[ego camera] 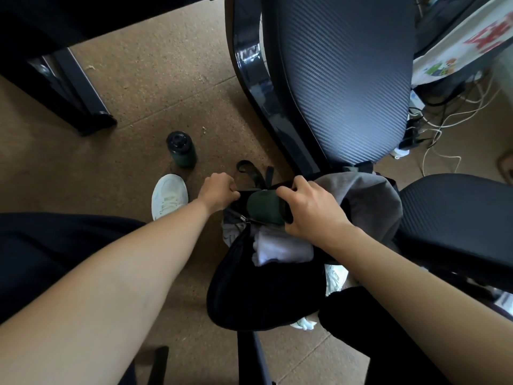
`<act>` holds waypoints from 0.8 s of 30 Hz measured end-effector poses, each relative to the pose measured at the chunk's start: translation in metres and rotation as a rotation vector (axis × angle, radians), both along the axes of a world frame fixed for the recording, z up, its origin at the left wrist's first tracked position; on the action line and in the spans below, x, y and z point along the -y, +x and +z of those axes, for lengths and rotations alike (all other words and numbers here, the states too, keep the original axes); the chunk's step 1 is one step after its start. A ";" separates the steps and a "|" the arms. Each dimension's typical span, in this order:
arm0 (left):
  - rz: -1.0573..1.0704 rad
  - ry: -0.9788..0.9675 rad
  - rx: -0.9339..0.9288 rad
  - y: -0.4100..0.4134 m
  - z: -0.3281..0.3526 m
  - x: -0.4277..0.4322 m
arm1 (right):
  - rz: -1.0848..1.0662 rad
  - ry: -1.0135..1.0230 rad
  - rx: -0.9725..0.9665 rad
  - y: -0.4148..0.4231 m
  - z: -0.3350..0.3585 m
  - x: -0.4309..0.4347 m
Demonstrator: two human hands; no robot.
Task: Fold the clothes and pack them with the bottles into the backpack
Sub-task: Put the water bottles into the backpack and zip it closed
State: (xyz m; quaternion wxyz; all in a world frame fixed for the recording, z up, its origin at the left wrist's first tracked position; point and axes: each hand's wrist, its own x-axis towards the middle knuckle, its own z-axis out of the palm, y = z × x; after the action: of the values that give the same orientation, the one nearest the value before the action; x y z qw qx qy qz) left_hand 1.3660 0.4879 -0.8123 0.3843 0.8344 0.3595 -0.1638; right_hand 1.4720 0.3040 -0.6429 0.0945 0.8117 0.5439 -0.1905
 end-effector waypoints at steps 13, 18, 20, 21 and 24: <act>0.239 -0.285 0.013 -0.016 -0.015 0.005 | -0.215 -0.065 -0.104 -0.019 -0.019 -0.032; 0.171 -0.234 -0.007 -0.014 -0.010 0.010 | 0.029 -0.140 0.141 -0.025 -0.032 -0.019; 0.197 -0.230 -0.008 -0.016 -0.008 0.011 | 0.010 -0.143 0.140 -0.031 -0.035 -0.022; 0.210 -0.227 -0.004 -0.016 -0.008 0.011 | -0.071 -0.137 0.079 -0.033 -0.035 -0.026; 0.196 -0.208 0.015 -0.013 -0.003 0.011 | -0.441 -0.137 -0.141 -0.033 -0.035 -0.044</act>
State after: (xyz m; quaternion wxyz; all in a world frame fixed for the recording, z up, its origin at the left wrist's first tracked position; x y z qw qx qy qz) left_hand 1.3534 0.4773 -0.8150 0.4853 0.7523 0.4175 -0.1557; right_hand 1.4386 0.3479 -0.6779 0.0674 0.8873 0.3446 -0.2991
